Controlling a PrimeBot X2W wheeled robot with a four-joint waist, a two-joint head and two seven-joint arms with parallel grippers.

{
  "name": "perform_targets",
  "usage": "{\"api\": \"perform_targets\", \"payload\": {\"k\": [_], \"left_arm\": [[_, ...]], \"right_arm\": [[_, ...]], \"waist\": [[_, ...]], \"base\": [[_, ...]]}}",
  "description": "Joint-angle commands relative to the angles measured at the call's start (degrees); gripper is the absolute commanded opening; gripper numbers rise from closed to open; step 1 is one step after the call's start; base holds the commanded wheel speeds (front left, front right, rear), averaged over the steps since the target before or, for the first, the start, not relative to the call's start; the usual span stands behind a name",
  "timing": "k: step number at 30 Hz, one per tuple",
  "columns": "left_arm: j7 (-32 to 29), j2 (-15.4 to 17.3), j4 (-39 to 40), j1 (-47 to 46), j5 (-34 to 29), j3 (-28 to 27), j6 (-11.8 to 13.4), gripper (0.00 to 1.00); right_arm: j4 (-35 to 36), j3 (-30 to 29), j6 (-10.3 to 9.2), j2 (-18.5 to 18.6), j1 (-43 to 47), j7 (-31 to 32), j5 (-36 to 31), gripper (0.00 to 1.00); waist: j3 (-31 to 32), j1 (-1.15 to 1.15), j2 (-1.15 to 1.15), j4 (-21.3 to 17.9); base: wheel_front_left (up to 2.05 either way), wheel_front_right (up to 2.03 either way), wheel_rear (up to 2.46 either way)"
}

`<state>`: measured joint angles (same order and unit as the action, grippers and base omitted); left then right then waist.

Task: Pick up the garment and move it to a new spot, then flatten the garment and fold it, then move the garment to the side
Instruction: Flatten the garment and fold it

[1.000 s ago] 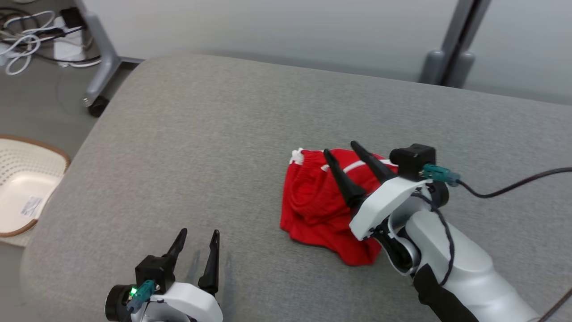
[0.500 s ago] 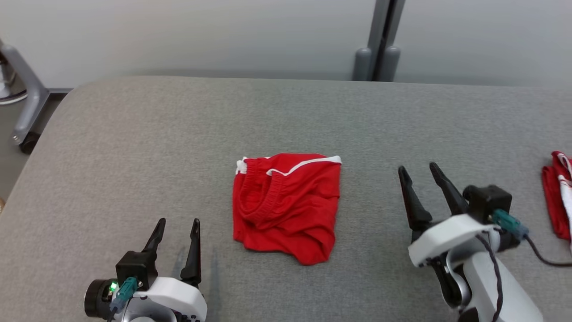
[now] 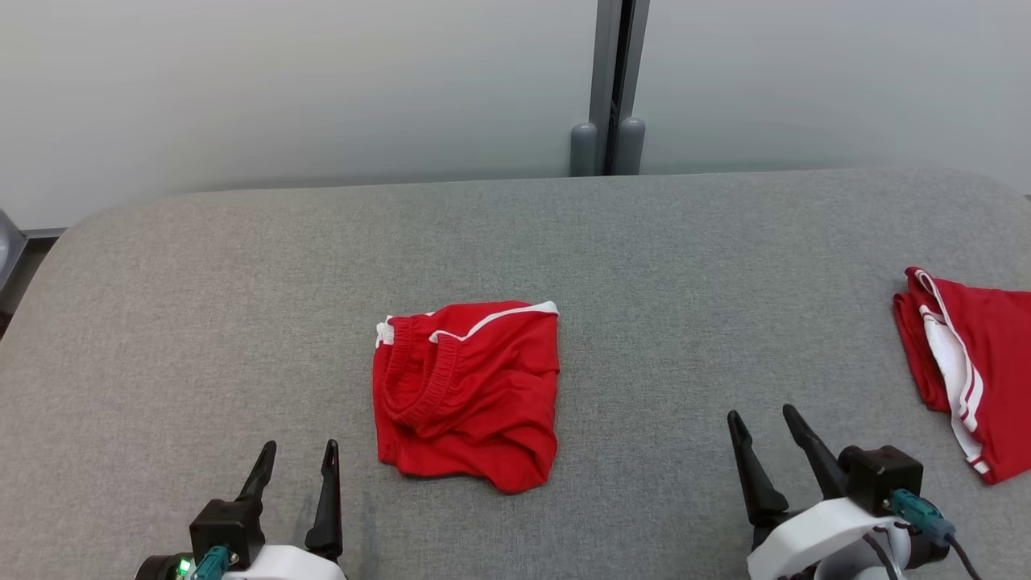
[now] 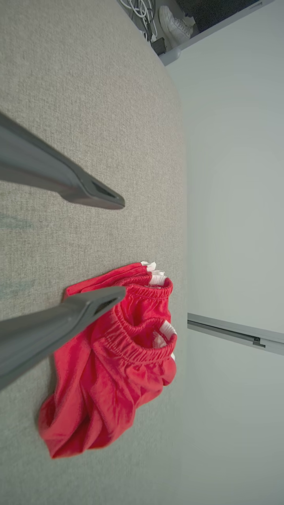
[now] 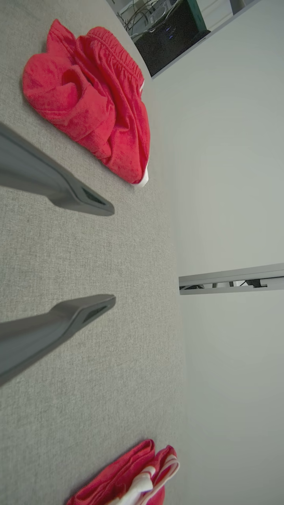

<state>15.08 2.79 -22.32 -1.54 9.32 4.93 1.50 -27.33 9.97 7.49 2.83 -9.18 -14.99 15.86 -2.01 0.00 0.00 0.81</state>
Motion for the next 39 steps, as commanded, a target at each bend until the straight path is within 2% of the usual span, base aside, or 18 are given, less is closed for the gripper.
{"api": "perform_targets", "payload": {"k": [1, 8, 13, 17, 22, 30, 39], "left_arm": [[0.1, 0.3, 0.2, 0.3, 0.1, -0.3, -0.2, 1.0], [0.1, 0.3, -0.3, -0.1, 0.7, 0.8, -0.4, 1.0], [0.1, 0.3, -0.1, -0.6, 0.8, 1.9, -0.6, 1.0], [0.1, 0.3, -0.5, -1.3, 1.5, 3.8, -0.7, 1.0], [0.1, 0.2, -0.9, -2.0, 2.4, 6.0, -0.7, 1.0], [0.1, 0.2, -0.8, -2.8, 3.4, 7.5, 0.1, 1.0], [0.1, 0.2, -0.8, -2.8, 4.4, 9.1, 0.4, 1.0]], "right_arm": [[0.2, 0.4, 0.0, 0.2, 0.5, -0.3, 0.1, 1.0], [0.4, 2.6, 0.0, 0.2, -0.1, -0.3, -0.8, 1.0], [-0.3, 7.4, 0.0, 0.2, -2.9, -0.3, -0.6, 1.0], [-3.0, 15.3, 0.0, 0.3, -8.1, -0.3, 3.6, 1.0], [-8.2, 21.0, 0.0, 0.3, -15.0, 0.1, 9.4, 1.0], [-15.6, 25.2, 0.01, 0.3, -22.6, 1.6, 16.2, 1.0], [-22.4, 29.8, 0.0, 0.3, -28.2, 4.4, 22.5, 1.0]], "waist": [[0.2, 0.0, 0.0, -0.2], [-0.1, 0.0, 0.0, 1.0], [-0.6, 0.0, 0.0, 3.6], [-1.5, 0.0, 0.0, 7.5], [-2.9, 0.0, 0.0, 11.9], [-4.6, 0.0, 0.0, 16.0], [-5.4, 0.0, 0.0, 17.6]], "base": [[0.0, 0.0, 0.0], [0.0, 0.0, 0.0], [0.0, 0.0, 0.0], [0.0, 0.0, 0.0], [0.0, 0.0, 0.0], [0.0, 0.0, 0.0], [0.0, 0.0, 0.0]]}}
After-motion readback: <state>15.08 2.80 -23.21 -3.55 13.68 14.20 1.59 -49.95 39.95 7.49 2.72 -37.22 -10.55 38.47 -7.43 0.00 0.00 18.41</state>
